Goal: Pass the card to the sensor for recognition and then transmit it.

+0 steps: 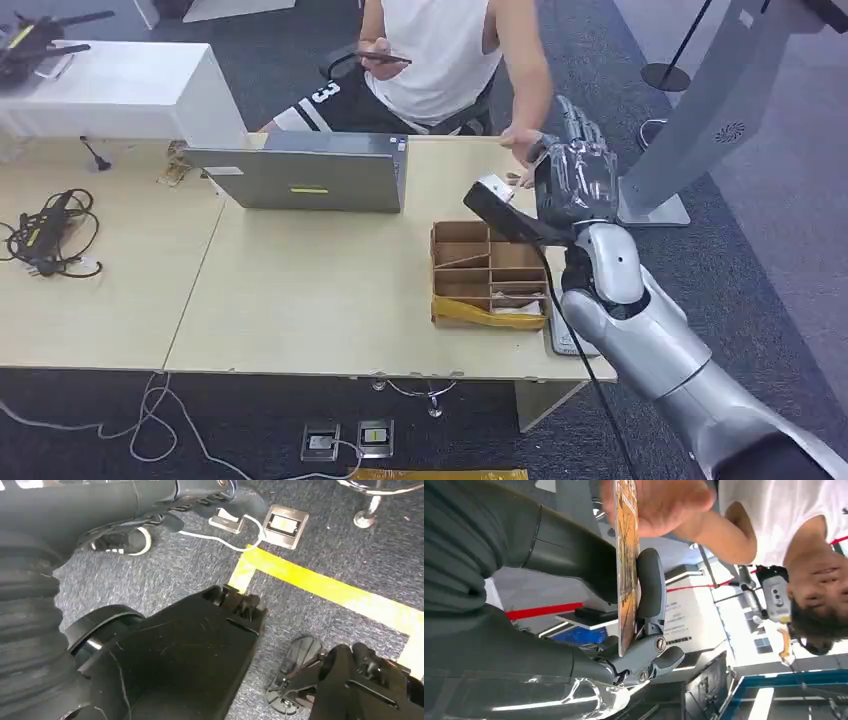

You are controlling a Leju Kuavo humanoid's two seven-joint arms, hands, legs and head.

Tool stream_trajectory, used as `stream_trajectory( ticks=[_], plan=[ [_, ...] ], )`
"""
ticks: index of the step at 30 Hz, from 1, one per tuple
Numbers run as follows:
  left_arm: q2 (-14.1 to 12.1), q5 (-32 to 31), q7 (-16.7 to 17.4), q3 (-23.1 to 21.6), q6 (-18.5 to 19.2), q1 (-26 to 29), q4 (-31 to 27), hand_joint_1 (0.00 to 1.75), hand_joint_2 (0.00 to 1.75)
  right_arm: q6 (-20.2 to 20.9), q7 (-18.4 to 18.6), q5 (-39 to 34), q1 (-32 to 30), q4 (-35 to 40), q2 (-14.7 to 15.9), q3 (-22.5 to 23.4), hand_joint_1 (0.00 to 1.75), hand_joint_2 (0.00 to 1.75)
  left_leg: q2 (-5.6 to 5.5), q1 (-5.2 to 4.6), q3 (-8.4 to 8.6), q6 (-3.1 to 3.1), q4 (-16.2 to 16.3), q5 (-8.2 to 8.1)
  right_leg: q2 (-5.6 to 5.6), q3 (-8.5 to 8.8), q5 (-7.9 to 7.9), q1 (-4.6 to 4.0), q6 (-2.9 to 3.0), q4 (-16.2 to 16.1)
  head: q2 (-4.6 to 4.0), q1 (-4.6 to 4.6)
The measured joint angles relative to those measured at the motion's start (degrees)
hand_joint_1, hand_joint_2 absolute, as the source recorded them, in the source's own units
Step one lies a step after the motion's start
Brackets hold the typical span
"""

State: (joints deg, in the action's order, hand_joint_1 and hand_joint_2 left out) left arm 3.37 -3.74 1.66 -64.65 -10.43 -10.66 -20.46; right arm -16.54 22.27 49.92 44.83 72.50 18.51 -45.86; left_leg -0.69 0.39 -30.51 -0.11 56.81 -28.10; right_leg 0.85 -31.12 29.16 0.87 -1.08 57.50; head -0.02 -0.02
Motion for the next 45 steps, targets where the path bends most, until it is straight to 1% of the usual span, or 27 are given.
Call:
stream_trajectory(
  ticks=[6,10,15,16,17,24,29,31,34,36,37,39,42,43,44,45],
  plan=[
    [0.3,-0.4,0.2,-0.1,0.2,-0.1,0.0,0.0,1.75,0.6,0.0,0.1,1.4,-0.7,-1.7,-1.1,1.75,1.75,-0.02,0.0,-0.01,0.0,0.0,0.0,0.02,0.0,0.0,0.0,0.0,0.0,0.0,0.0],
    [0.3,-1.4,0.3,-0.3,0.2,-0.3,0.0,0.0,1.75,2.7,0.0,0.4,2.4,-1.5,-2.6,-1.8,1.75,1.75,-0.01,0.0,-0.02,0.0,0.0,0.0,0.01,-0.01,0.0,0.0,0.0,0.0,0.0,-0.02],
    [0.7,-3.1,0.7,-1.0,0.2,-0.8,0.0,0.0,1.75,4.7,-0.2,0.6,4.0,-6.6,-5.4,-2.5,1.75,1.75,-0.01,0.0,-0.01,0.0,0.0,0.0,0.02,0.0,0.0,-0.01,0.0,0.0,0.0,0.02],
    [0.8,-3.3,0.7,-1.0,0.2,-0.9,0.0,0.0,1.75,4.7,-0.3,0.7,4.2,-7.8,-6.1,-2.7,0.26,1.75,-0.02,0.01,-0.01,0.0,0.0,0.0,0.03,0.0,0.0,-0.01,0.0,0.0,0.0,-0.02],
    [0.9,-3.5,0.7,-1.0,0.2,-0.9,0.0,0.0,1.75,4.7,-0.3,0.9,4.3,-9.1,-6.6,-2.9,0.0,1.75,-0.02,0.01,-0.01,0.0,0.0,0.01,0.03,0.0,0.0,-0.01,0.0,0.0,0.0,0.02],
    [1.3,-4.7,0.8,-1.1,0.2,-0.9,0.0,0.0,1.75,3.6,0.1,2.3,4.6,-16.7,-9.9,-3.8,0.0,1.75,-0.02,0.01,0.0,0.0,0.0,0.01,0.02,-0.01,0.0,-0.01,0.0,0.0,0.0,0.0],
    [1.4,-5.5,0.8,-1.1,0.2,-0.9,0.0,0.0,1.75,3.0,-0.3,2.6,4.6,-19.7,-11.1,-3.7,0.0,1.75,-0.01,0.01,-0.01,0.0,0.0,0.0,0.0,-0.03,0.0,-0.01,0.0,0.0,0.0,0.0],
    [1.4,-5.8,0.8,-1.1,0.2,-0.9,0.0,0.0,1.75,2.5,-1.1,2.3,4.6,-20.3,-11.3,-3.5,0.0,1.75,-0.01,0.01,-0.01,0.0,0.0,0.0,0.0,-0.05,0.0,-0.01,0.0,0.0,0.0,0.02],
    [1.4,-6.3,0.8,-1.1,0.2,-0.9,0.0,0.0,1.75,1.1,-3.0,-0.1,4.4,-20.5,-11.4,-2.7,0.0,1.75,-0.01,0.0,-0.01,0.0,0.0,0.0,0.0,-0.05,0.0,-0.01,0.0,0.0,0.0,0.0],
    [1.4,-6.4,0.8,-1.1,0.2,-0.9,0.0,0.0,1.75,1.1,-4.9,-3.3,3.8,-20.4,-11.4,-1.7,0.0,1.75,-0.01,0.01,0.0,0.0,0.0,0.0,0.0,-0.05,0.0,-0.01,0.0,0.0,0.0,0.0],
    [1.4,-6.5,0.8,-1.1,0.2,-0.9,0.0,0.0,1.75,1.8,-6.7,-6.3,3.3,-20.2,-11.4,-1.2,0.0,1.75,-0.01,0.01,0.0,0.0,0.0,0.0,0.0,-0.04,0.0,-0.01,0.0,0.0,0.0,0.02],
    [1.4,-6.8,0.8,-1.1,0.2,-0.9,0.0,0.0,1.75,4.5,-11.4,-14.3,1.8,-18.7,-11.4,0.0,0.0,1.75,-0.01,0.01,0.01,0.0,0.0,0.0,0.0,-0.05,0.0,-0.01,0.0,0.0,0.0,0.02],
    [1.4,-6.8,0.8,-1.1,0.2,-0.9,0.0,0.0,1.75,4.5,-11.4,-14.3,1.8,-18.7,-11.4,0.0,0.0,1.75,-0.01,0.01,0.01,0.0,0.0,0.0,0.0,-0.05,0.0,-0.01,0.0,0.0,0.0,0.02],
    [1.4,-7.0,0.8,-1.1,0.2,-0.9,0.0,0.0,1.75,6.0,-13.2,-17.9,1.1,-17.9,-11.4,0.4,0.0,1.75,0.0,0.01,0.02,0.0,0.0,0.0,-0.01,-0.05,0.0,-0.01,0.0,0.0,0.0,0.02],
    [1.3,-7.6,0.8,-1.0,0.2,-0.9,0.0,0.0,1.75,10.7,-17.8,-28.3,-2.2,-13.8,-11.0,1.0,0.0,1.75,0.0,0.02,0.04,-0.01,0.0,0.0,-0.04,-0.07,0.0,-0.03,0.01,0.0,0.0,0.0],
    [1.2,-7.9,0.7,-1.0,0.2,-0.9,0.0,0.0,1.75,12.7,-19.3,-32.0,-6.4,-7.5,-9.7,0.9,0.0,1.75,-0.01,0.02,0.01,-0.01,0.0,-0.01,0.01,-0.08,0.03,-0.04,0.03,0.0,0.0,0.02]
  ],
)
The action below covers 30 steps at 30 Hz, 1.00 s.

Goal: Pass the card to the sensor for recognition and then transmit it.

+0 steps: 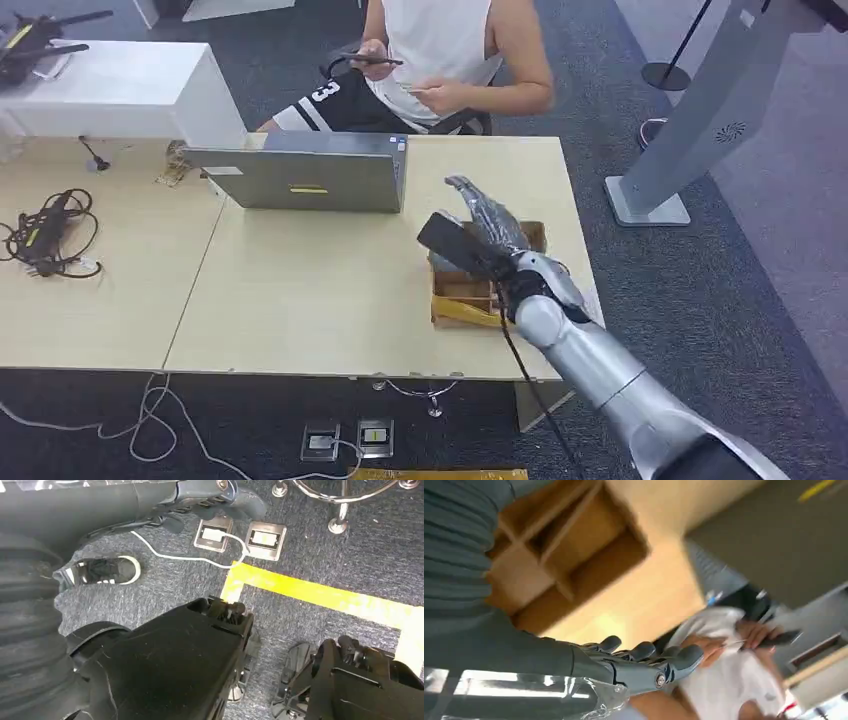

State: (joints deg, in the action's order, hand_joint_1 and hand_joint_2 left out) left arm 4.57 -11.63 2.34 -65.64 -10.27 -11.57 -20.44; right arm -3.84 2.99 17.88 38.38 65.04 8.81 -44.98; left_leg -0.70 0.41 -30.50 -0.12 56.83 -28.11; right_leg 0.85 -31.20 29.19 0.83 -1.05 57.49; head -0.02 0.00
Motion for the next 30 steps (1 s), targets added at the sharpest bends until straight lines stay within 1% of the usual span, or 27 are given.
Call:
stream_trajectory(
  ticks=[2,4,8,10,13,18,22,26,28,30],
  plan=[
    [-0.2,-0.2,-0.1,0.1,0.0,0.0,0.0,0.0,1.75,0.6,0.0,-0.5,-2.6,5.5,1.1,-0.2,0.0,1.75,0.05,0.0,-0.05,-0.03,0.0,-0.03,-0.03,-0.07,0.0,0.0,0.0,0.0,0.0,0.0],
    [-0.4,-0.3,-0.2,0.1,0.0,0.0,0.1,0.0,1.75,0.9,0.2,-0.4,-3.9,9.4,2.1,-0.3,0.0,1.75,0.23,0.0,-0.01,-0.09,0.0,-0.07,-0.29,-0.09,0.0,0.0,0.0,0.0,0.0,-0.02],
    [-0.5,-0.3,-0.3,0.2,0.0,0.0,0.1,0.0,1.75,1.2,0.4,-0.2,-8.2,18.4,4.5,-0.3,0.0,1.75,0.26,-0.01,-0.06,-0.08,0.0,-0.07,-0.28,-0.11,0.0,0.03,0.0,0.0,0.0,-0.02],
    [-0.6,-0.5,-0.4,0.2,0.0,0.0,0.1,0.0,1.75,1.2,0.4,-0.1,-8.4,20.0,5.0,-0.3,0.0,1.75,0.42,-0.01,0.01,-0.09,0.0,-0.08,-0.43,-0.11,-0.02,0.02,-0.02,0.0,0.0,-0.02],
    [-0.6,-0.7,-0.4,0.3,0.0,0.0,0.1,0.0,1.75,1.4,0.5,0.1,-10.0,22.5,6.1,-0.3,0.0,1.75,0.35,-0.01,0.0,-0.08,0.0,-0.07,-0.38,-0.1,-0.02,0.02,-0.02,0.0,0.0,0.0],
    [-0.7,-0.9,-0.4,0.6,0.0,0.1,0.1,0.0,1.75,1.8,3.3,4.2,-13.3,26.3,8.7,-0.3,0.0,1.75,0.37,-0.01,-0.01,-0.07,0.0,-0.09,-0.41,-0.11,-0.02,0.02,-0.02,0.0,0.0,-0.02],
    [-0.7,-1.0,-0.4,0.9,0.0,0.1,0.1,0.0,1.75,2.3,5.7,10.5,-15.3,27.2,10.3,-0.9,0.0,1.75,0.37,-0.01,-0.03,-0.08,0.0,-0.11,-0.42,-0.11,-0.02,0.02,-0.02,0.0,0.0,-0.02],
    [-0.7,-1.3,-0.4,1.4,0.0,0.2,0.1,0.0,1.75,4.8,12.3,27.0,-15.4,27.5,11.8,-3.1,0.0,1.75,0.37,-0.01,-0.04,-0.08,0.0,-0.11,-0.41,-0.11,-0.02,0.02,-0.02,0.0,0.0,-0.02],
    [-0.7,-1.3,-0.4,1.6,0.0,0.2,0.1,0.0,1.75,4.8,14.2,32.4,-15.4,27.0,12.0,-4.2,0.0,1.75,0.37,0.0,-0.04,-0.08,0.0,-0.11,-0.41,-0.11,-0.02,0.02,-0.02,0.0,0.0,-0.02],
    [-0.7,-1.3,-0.4,1.6,0.0,0.2,0.1,0.0,1.75,4.6,15.7,36.1,-15.4,25.6,12.0,-5.2,0.0,1.75,0.36,0.0,-0.05,-0.08,0.0,-0.11,-0.4,-0.1,-0.02,0.01,-0.02,0.0,0.0,0.0]
  ],
)
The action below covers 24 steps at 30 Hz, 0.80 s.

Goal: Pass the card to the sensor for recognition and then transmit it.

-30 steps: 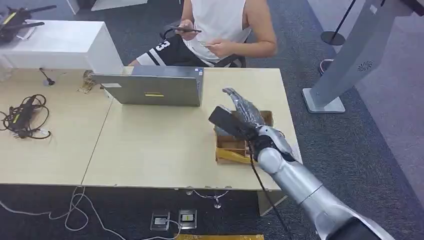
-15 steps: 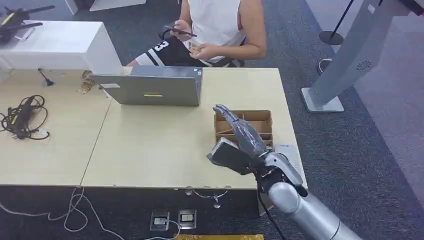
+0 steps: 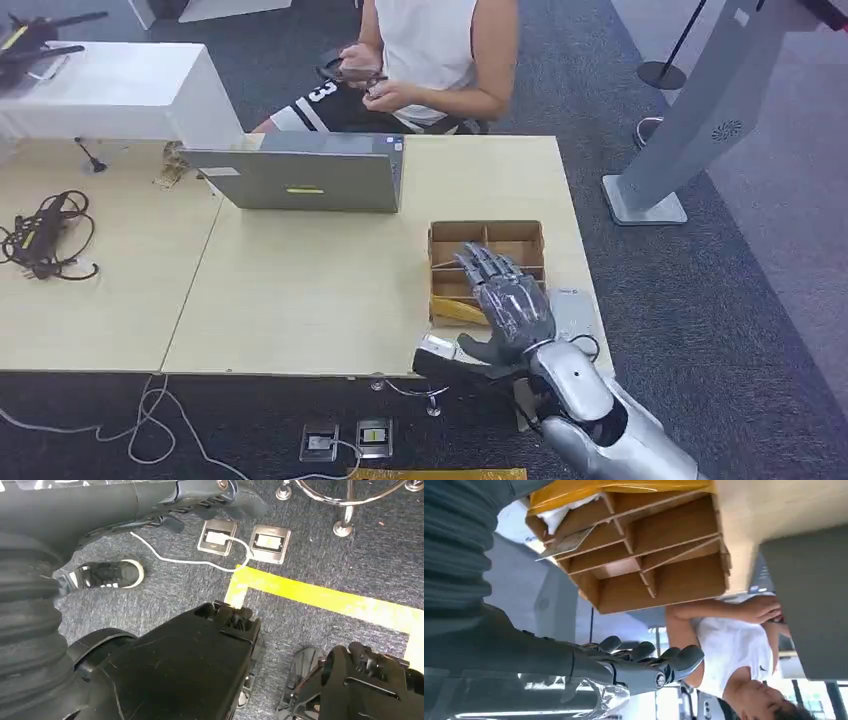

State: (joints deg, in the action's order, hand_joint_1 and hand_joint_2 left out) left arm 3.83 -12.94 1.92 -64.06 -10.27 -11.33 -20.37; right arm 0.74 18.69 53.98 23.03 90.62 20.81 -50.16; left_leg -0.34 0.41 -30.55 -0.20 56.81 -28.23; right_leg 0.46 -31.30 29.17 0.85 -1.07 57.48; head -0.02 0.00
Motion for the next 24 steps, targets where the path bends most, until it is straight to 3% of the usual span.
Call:
stream_trajectory(
  ticks=[12,24],
  plan=[
    [0.0,-0.1,0.4,1.0,0.0,0.3,0.0,0.0,1.75,-4.7,5.9,7.2,1.6,-6.1,0.0,-2.3,0.0,1.75,-0.03,0.0,-0.04,0.0,0.0,0.0,0.03,-0.01,0.0,0.01,0.0,0.0,0.0,-0.02],
    [0.1,-0.1,0.6,1.0,0.0,0.3,0.0,0.0,1.75,-7.0,7.7,7.9,4.4,-11.7,-0.4,-2.1,0.0,1.75,-0.05,0.0,-0.04,0.0,0.0,0.01,0.06,-0.01,0.0,0.01,0.0,0.0,0.0,-0.02]
  ],
)
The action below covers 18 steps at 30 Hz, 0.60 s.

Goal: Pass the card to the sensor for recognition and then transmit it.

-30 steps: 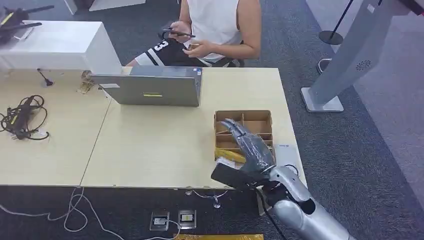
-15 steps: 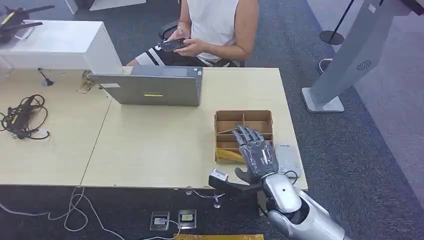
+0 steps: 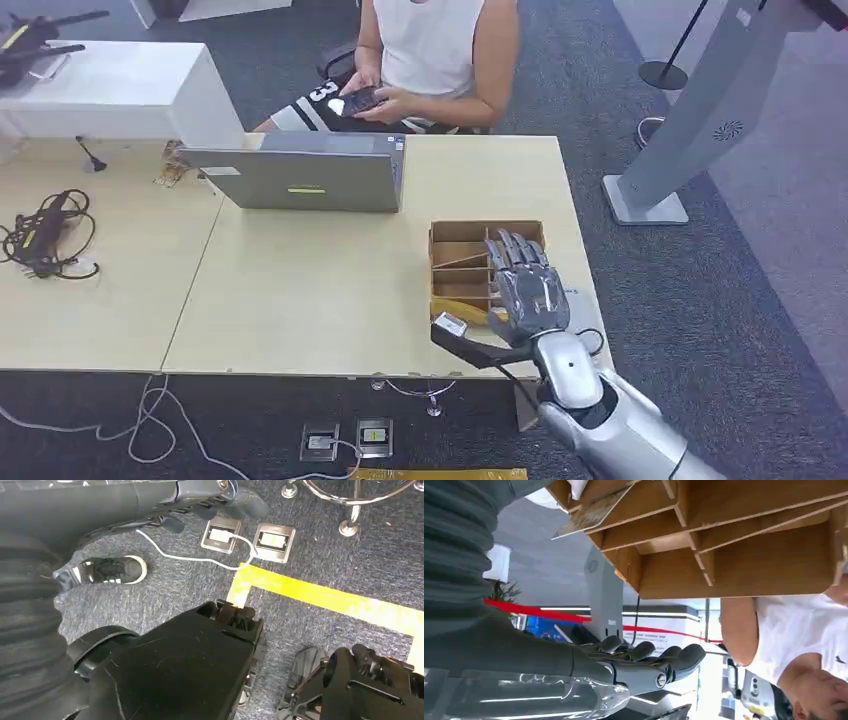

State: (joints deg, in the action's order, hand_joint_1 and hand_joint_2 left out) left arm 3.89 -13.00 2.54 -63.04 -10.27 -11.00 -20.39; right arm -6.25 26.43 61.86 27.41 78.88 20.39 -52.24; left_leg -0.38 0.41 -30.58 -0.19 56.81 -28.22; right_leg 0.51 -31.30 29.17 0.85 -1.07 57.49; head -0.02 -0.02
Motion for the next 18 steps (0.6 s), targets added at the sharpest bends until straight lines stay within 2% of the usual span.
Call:
stream_trajectory(
  ticks=[18],
  plan=[
    [-0.1,0.2,0.0,0.4,0.0,0.2,0.0,0.0,1.75,0.1,1.4,-3.2,0.9,-3.6,0.0,1.8,0.0,1.75,0.0,0.0,0.0,0.0,0.0,0.0,0.01,-0.01,0.0,0.0,0.0,0.0,0.0,0.0]
  ],
)
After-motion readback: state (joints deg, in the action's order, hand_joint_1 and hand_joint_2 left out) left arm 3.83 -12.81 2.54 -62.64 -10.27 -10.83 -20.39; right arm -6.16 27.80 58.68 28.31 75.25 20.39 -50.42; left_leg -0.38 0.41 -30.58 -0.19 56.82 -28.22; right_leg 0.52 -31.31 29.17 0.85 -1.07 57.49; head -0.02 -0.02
